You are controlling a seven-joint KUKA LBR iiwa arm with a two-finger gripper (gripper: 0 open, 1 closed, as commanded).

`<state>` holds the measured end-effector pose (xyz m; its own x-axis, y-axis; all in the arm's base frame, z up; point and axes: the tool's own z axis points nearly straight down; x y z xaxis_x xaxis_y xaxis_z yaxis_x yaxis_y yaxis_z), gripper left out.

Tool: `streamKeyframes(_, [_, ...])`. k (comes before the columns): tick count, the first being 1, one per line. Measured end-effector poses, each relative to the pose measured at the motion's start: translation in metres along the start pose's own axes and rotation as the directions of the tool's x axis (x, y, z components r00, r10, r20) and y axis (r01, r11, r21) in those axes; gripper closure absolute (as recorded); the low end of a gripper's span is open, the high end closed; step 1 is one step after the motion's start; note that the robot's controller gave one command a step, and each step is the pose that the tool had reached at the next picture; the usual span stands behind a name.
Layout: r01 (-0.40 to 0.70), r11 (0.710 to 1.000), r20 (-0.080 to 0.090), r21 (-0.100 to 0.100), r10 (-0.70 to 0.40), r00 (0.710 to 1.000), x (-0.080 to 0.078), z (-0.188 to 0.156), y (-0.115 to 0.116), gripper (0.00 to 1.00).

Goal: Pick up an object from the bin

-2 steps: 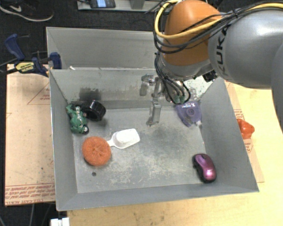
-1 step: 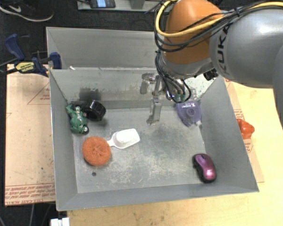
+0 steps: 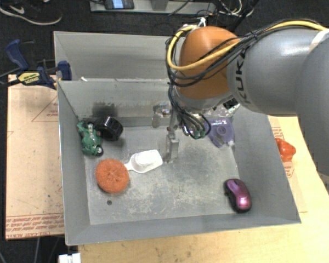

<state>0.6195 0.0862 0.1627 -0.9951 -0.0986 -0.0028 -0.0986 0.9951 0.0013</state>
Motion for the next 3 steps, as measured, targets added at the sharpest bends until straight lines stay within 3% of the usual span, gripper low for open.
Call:
streamKeyframes(1, [0.197, 0.980, -0.004, -0.001, -0.197, 0.980, 0.036, 0.004, 0.030, 0.00])
streamKeyframes(2, [0.225, 0.974, 0.004, 0.000, -0.225, 0.974, 0.017, 0.020, 0.020, 0.00])
streamKeyframes(3, [0.215, 0.977, 0.000, -0.002, -0.215, 0.977, 0.019, 0.091, 0.013, 0.00])
